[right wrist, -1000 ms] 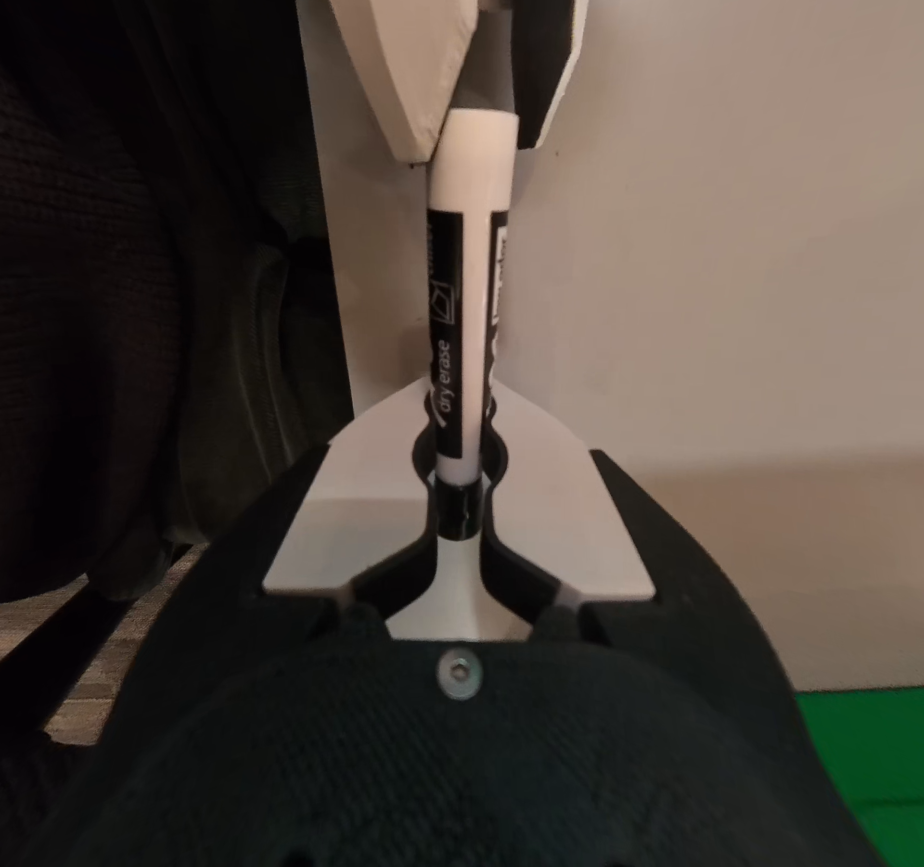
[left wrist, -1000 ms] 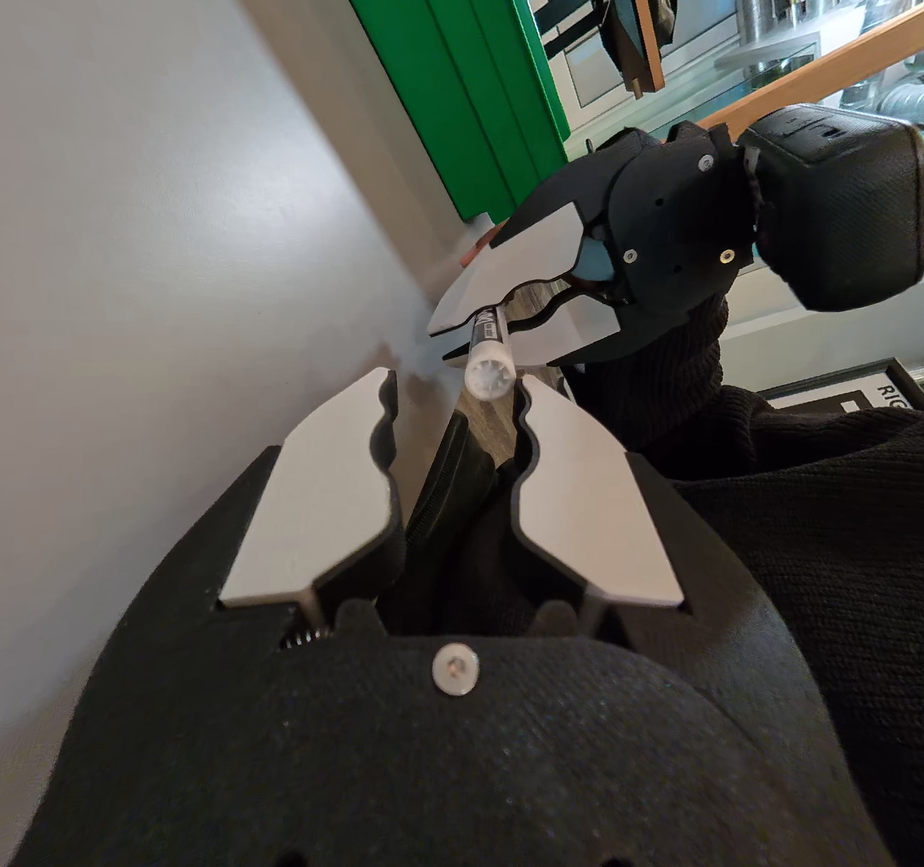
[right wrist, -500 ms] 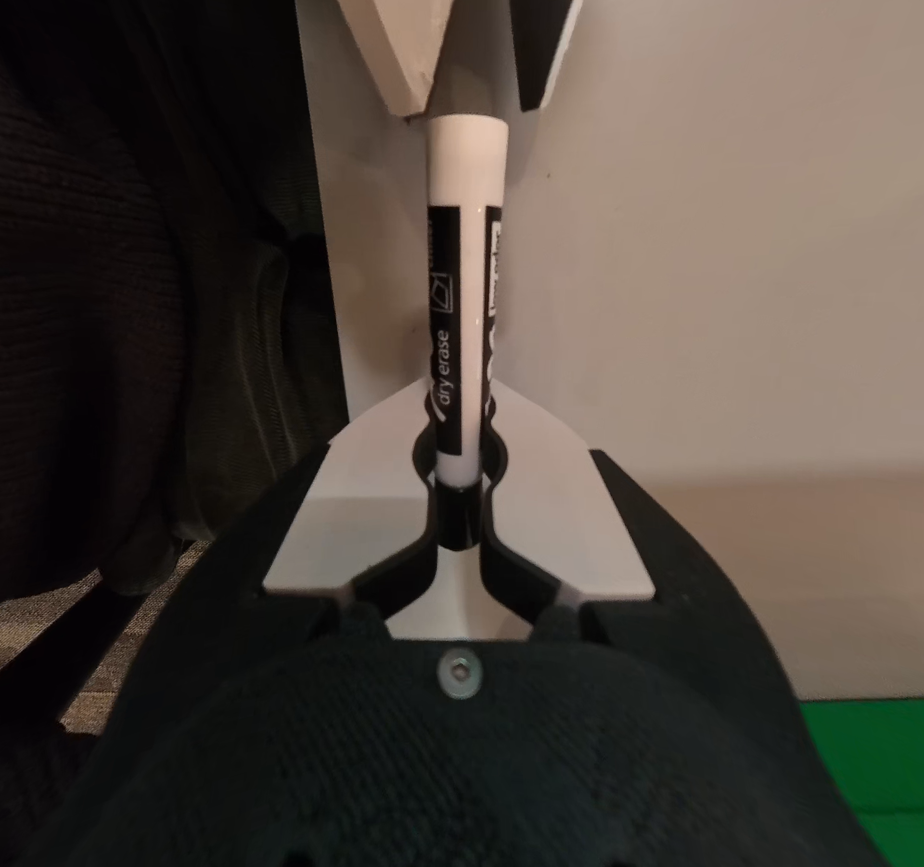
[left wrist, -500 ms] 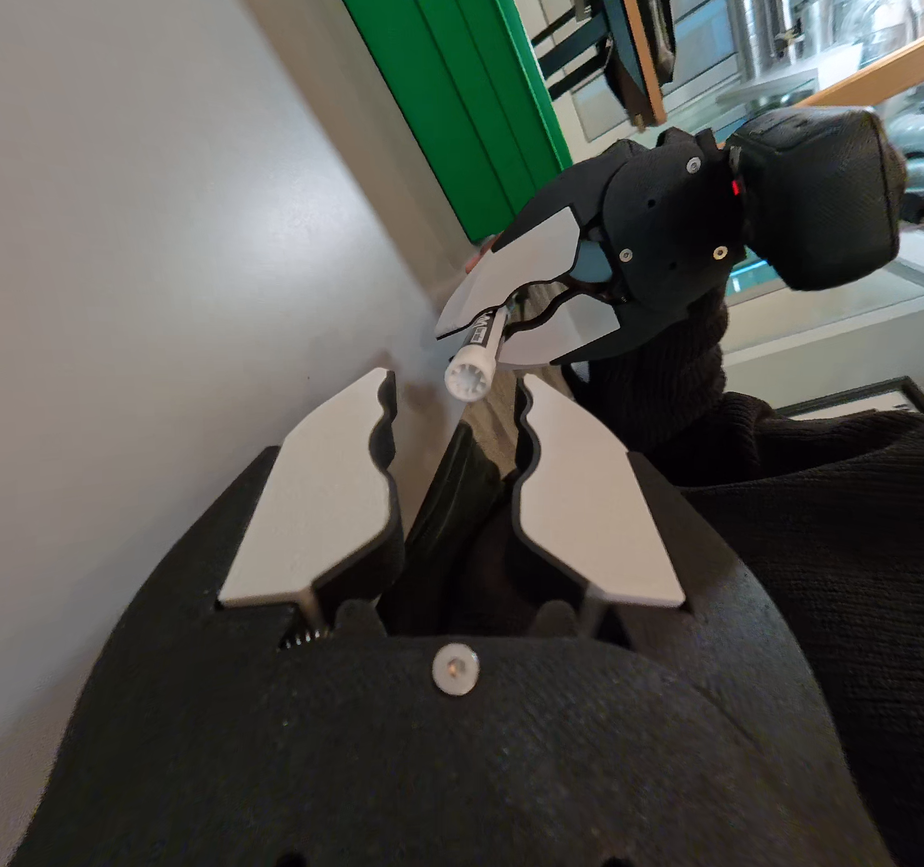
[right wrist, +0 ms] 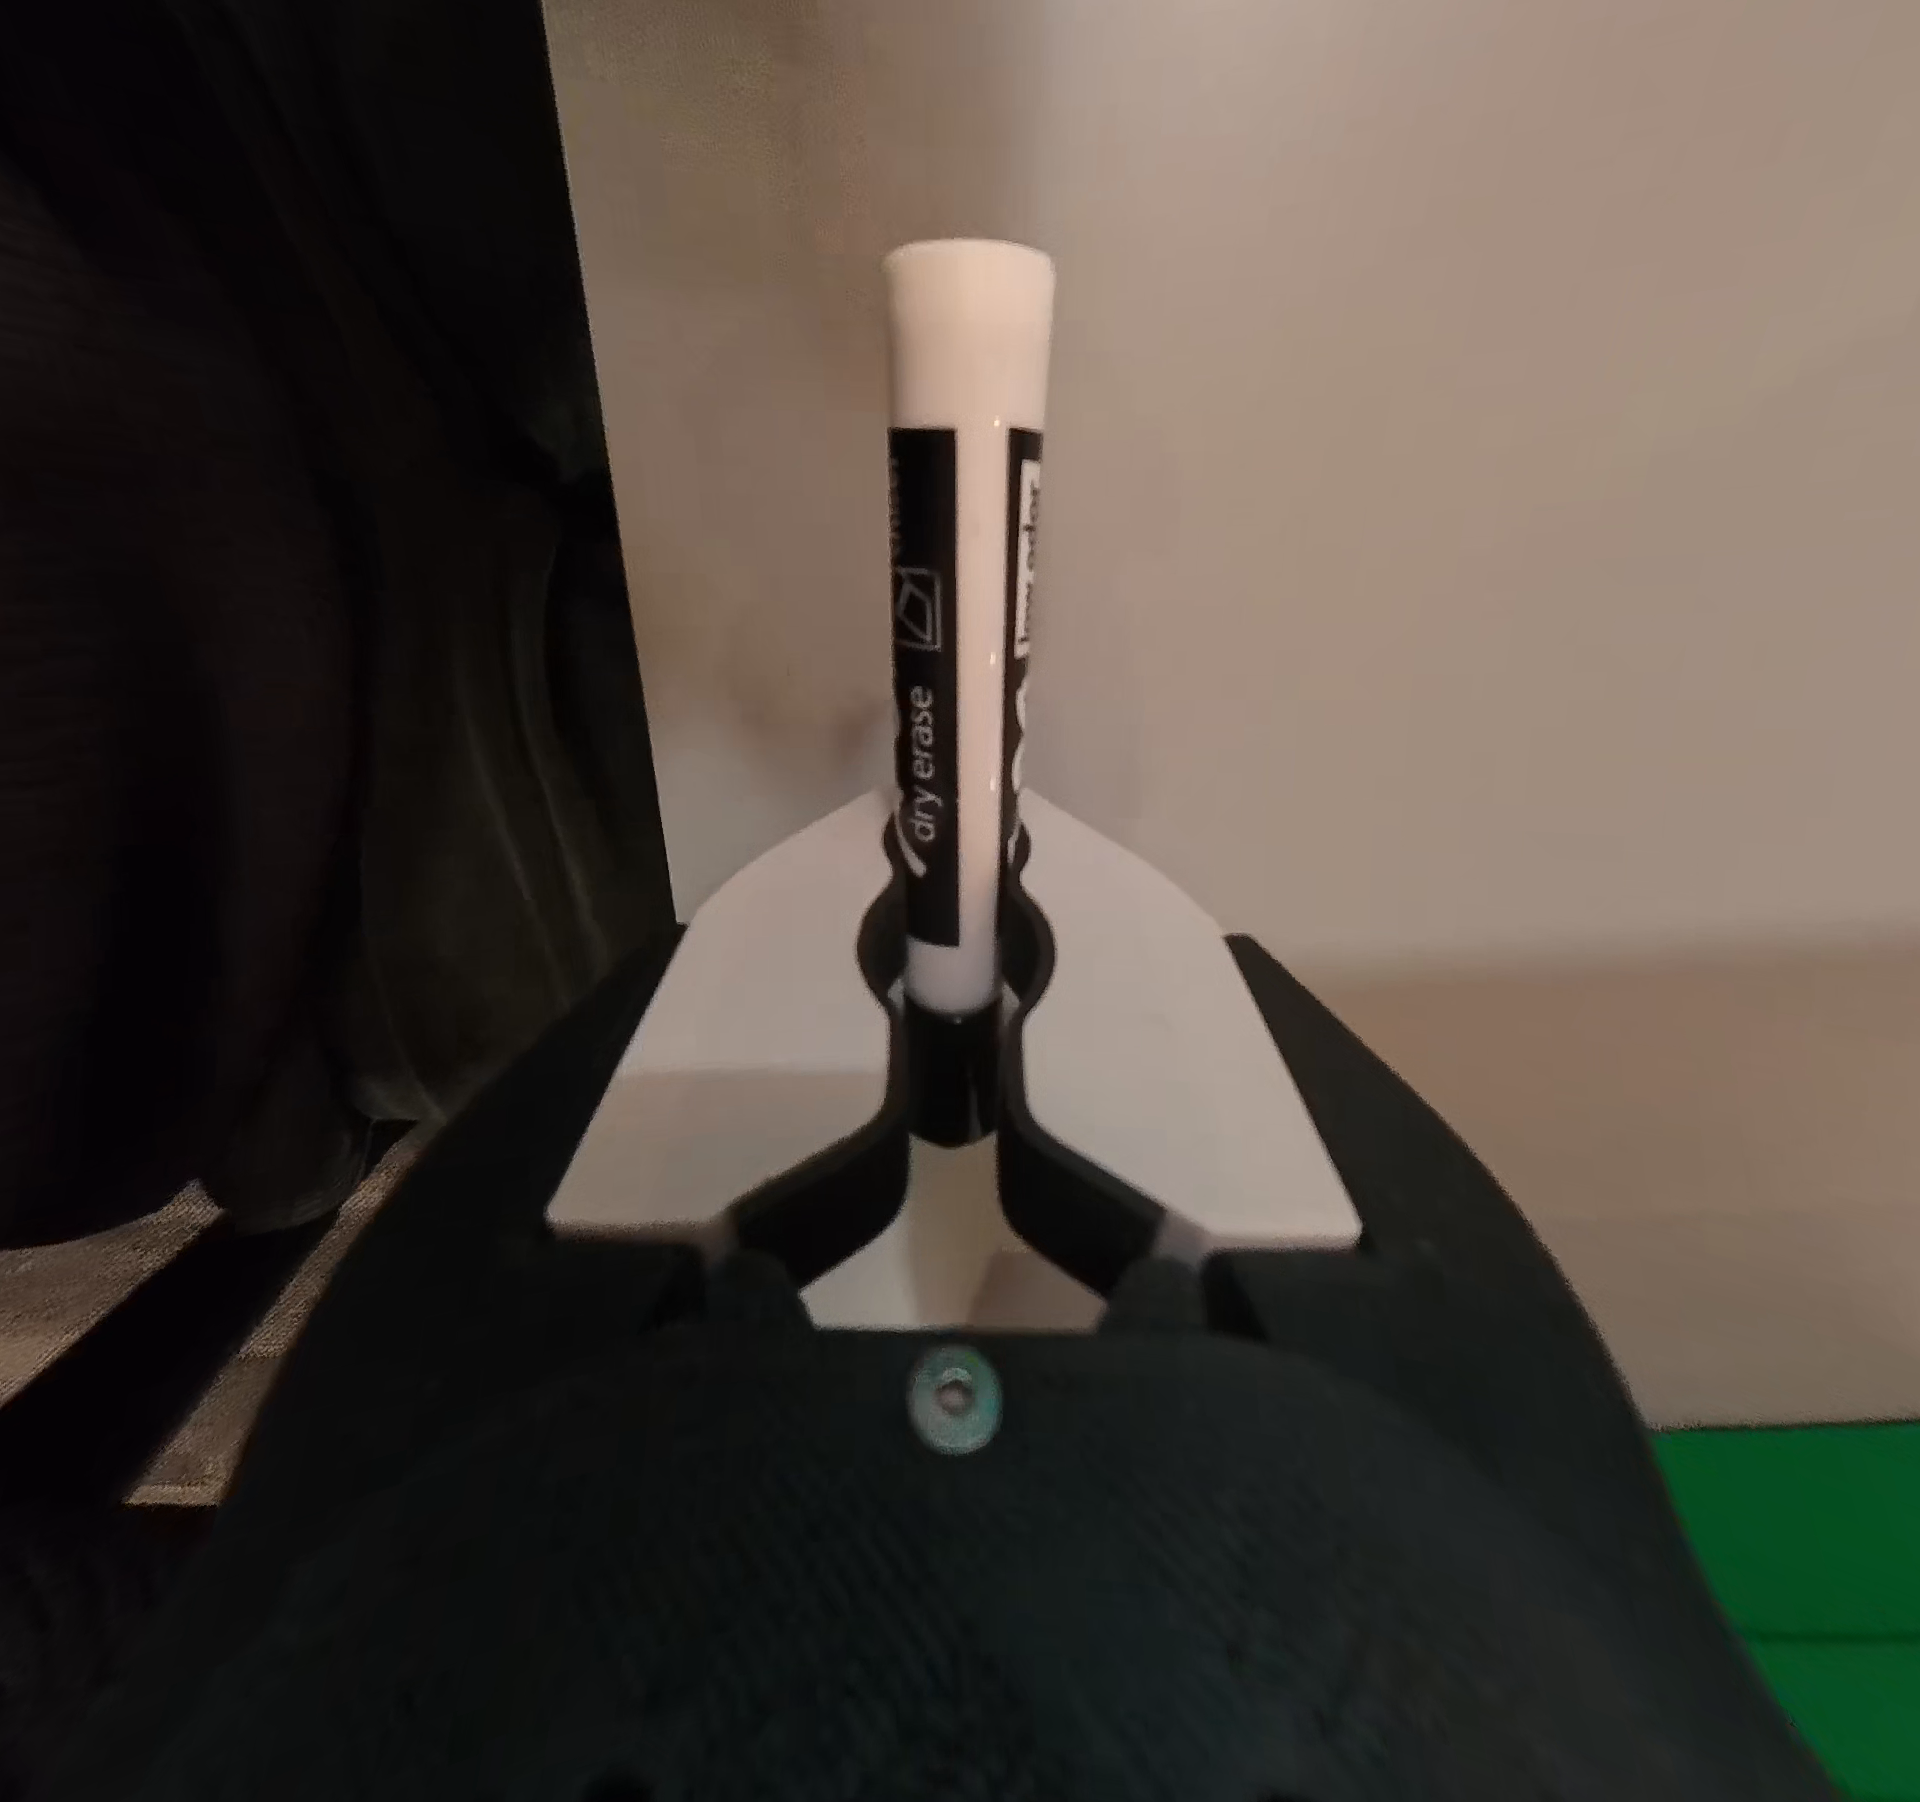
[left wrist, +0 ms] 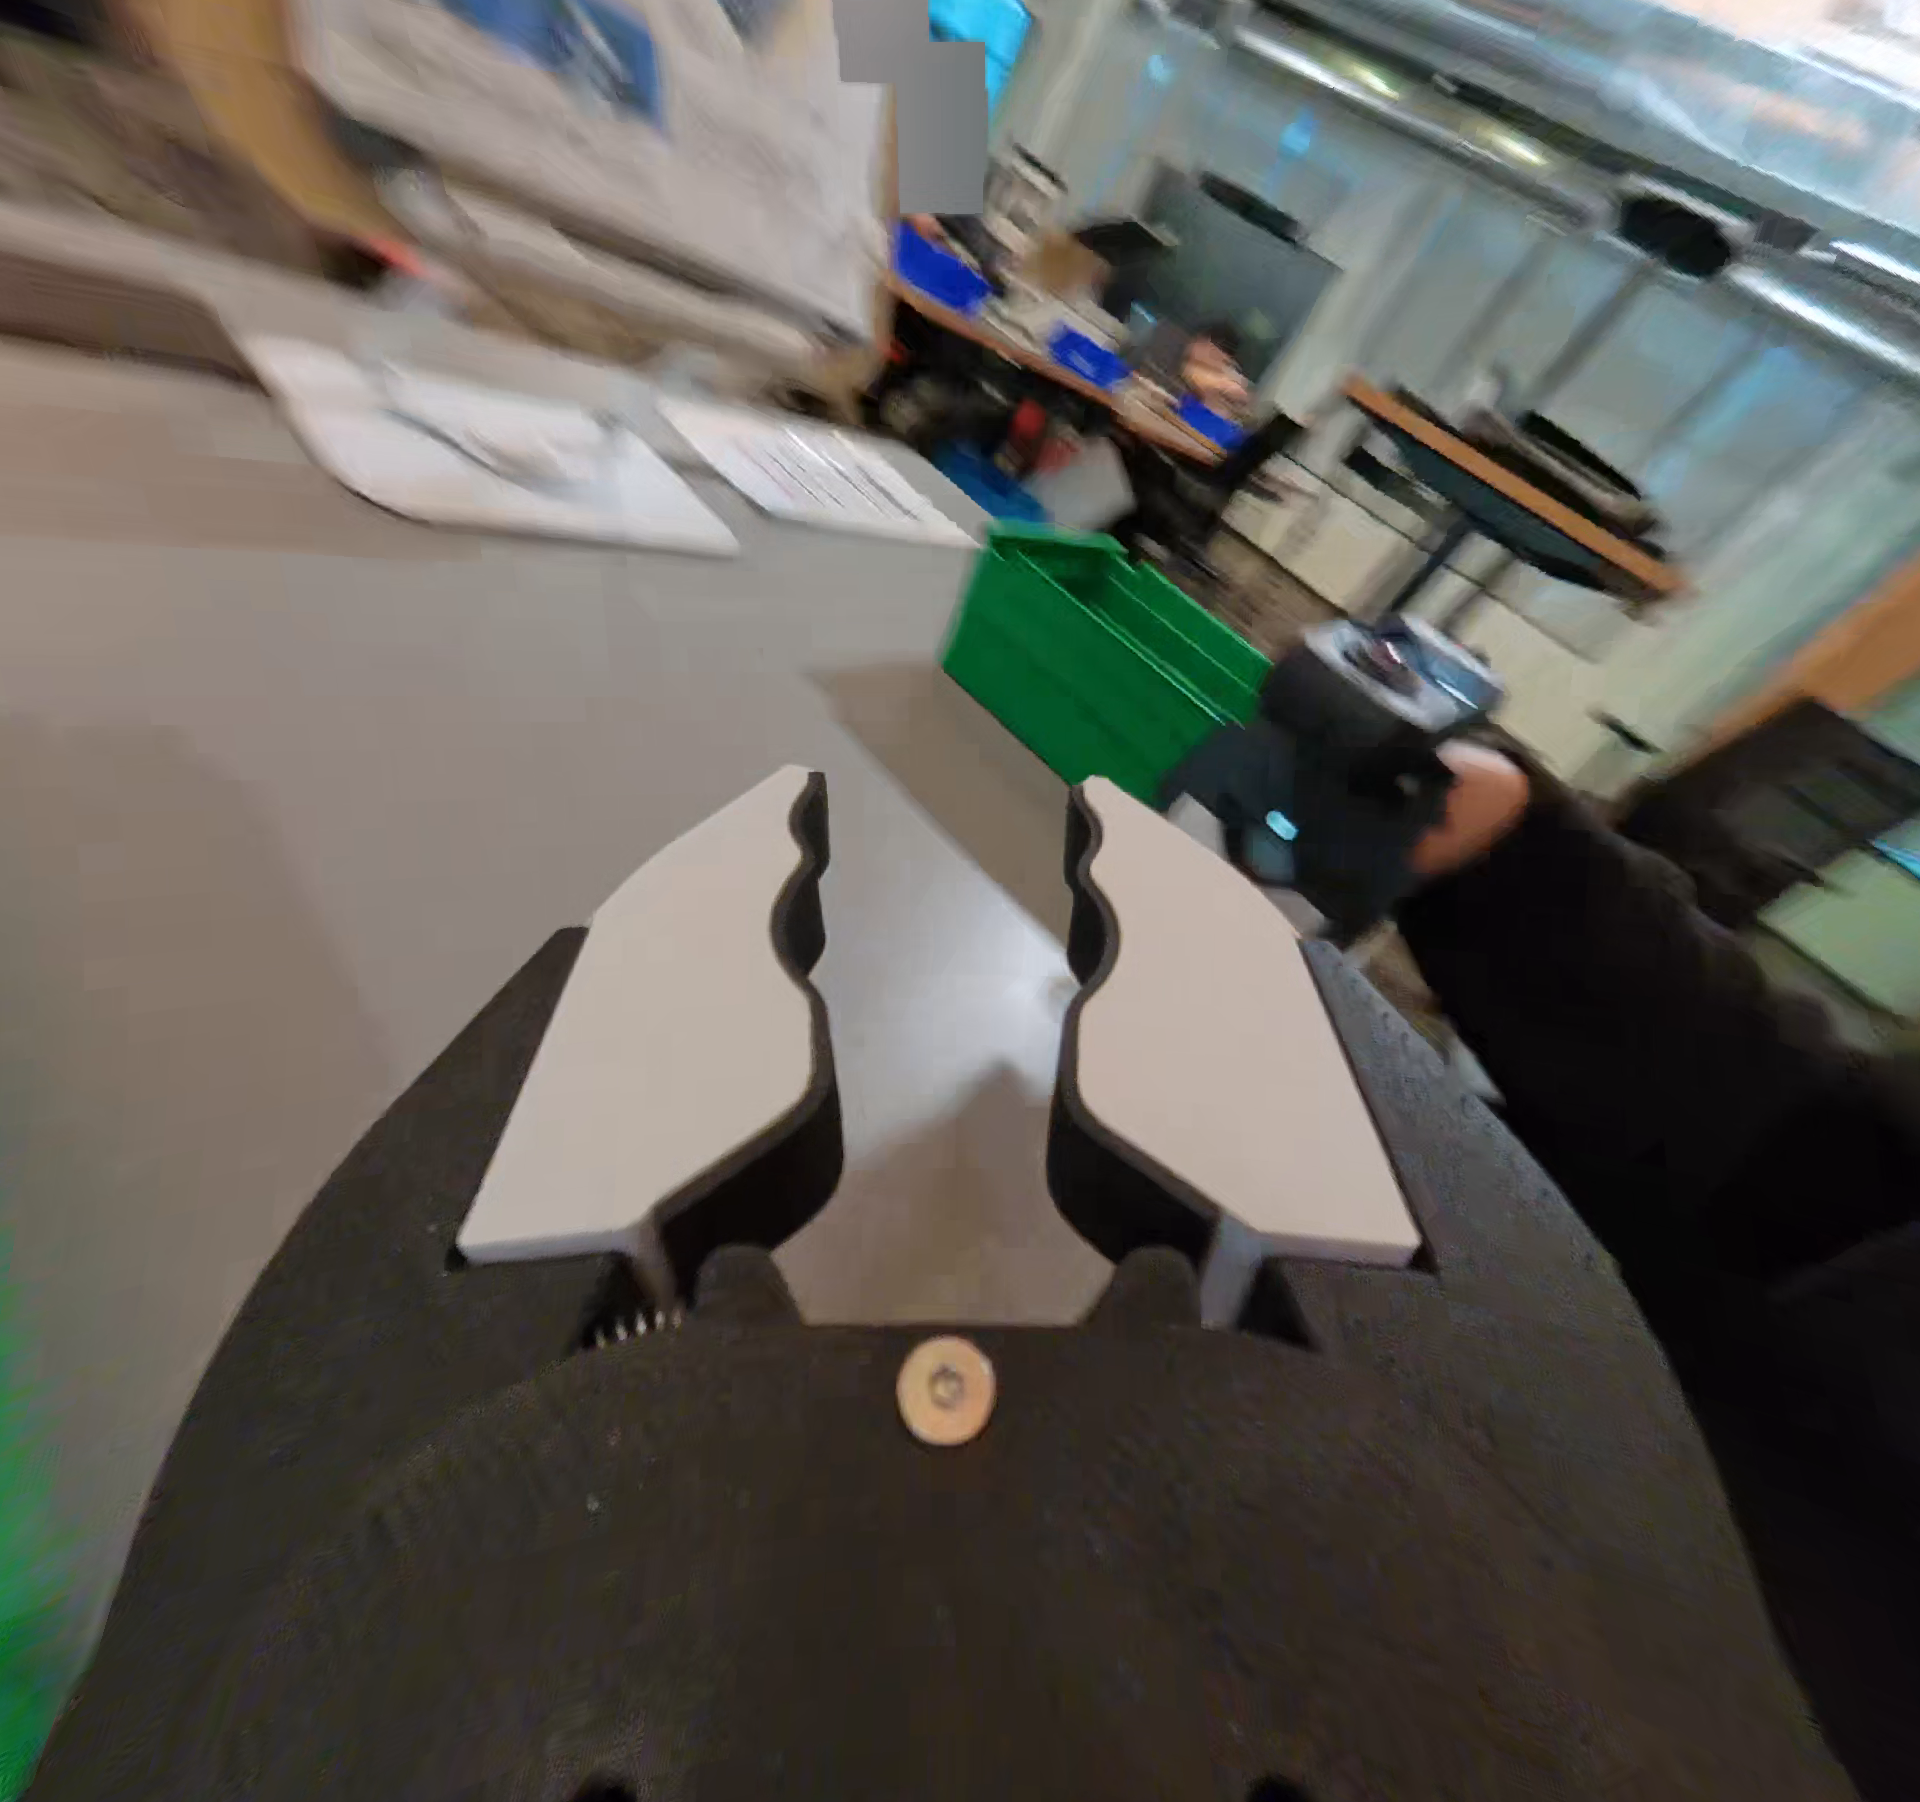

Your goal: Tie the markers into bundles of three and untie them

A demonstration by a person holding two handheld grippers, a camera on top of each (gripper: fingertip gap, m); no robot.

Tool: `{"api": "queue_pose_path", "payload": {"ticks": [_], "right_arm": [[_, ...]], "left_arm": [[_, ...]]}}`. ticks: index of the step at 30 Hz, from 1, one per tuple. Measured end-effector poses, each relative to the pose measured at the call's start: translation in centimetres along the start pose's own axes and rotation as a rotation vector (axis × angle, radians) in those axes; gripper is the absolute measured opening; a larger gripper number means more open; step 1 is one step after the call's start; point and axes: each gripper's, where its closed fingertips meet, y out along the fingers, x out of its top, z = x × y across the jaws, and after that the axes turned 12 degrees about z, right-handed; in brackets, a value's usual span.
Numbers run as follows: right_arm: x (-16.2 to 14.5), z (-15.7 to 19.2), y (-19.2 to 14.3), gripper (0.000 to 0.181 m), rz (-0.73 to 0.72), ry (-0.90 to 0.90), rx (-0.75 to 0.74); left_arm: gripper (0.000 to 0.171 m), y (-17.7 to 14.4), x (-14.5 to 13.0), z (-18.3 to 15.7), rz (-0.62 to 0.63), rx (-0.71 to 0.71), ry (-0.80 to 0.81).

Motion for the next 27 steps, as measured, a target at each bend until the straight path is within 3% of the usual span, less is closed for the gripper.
{"api": "queue_pose_path", "payload": {"ticks": [2, 4, 8, 11, 13, 17, 22, 27], "right_arm": [[0.4, 0.0, -0.3, 0.013, -0.021, -0.013, 0.014], [1.1, 0.0, -0.6, 0.014, -0.049, -0.025, 0.029], [2.2, -0.2, -0.8, 0.014, -0.066, -0.052, 0.042], [2.9, -0.5, -0.9, 0.014, -0.054, -0.076, 0.030], [3.4, -0.5, -1.1, 0.014, -0.062, -0.090, 0.027], [3.8, -0.7, -1.2, 0.014, -0.065, -0.097, 0.028], [3.5, -0.8, -0.6, 0.014, -0.044, -0.096, 0.032], [3.2, -1.0, -0.7, 0.013, -0.053, -0.081, 0.035]], "left_arm": [[0.039, -4.0, 2.9, 4.2, -0.040, 0.251, 0.006], [0.039, -7.8, 3.5, 9.7, 0.066, 0.502, -0.015], [0.042, -12.7, -0.8, 18.3, 0.466, 0.717, -0.173], [0.041, -12.8, -2.8, 21.6, 0.581, 0.766, -0.227], [0.040, -12.0, -4.1, 22.3, 0.659, 0.786, -0.203], [0.045, -11.4, -8.1, 22.5, 0.952, 0.801, -0.159], [0.044, -10.7, -9.7, 23.7, 1.056, 0.779, -0.172], [0.022, -11.1, -7.8, 24.4, 0.944, 0.798, -0.108]]}}
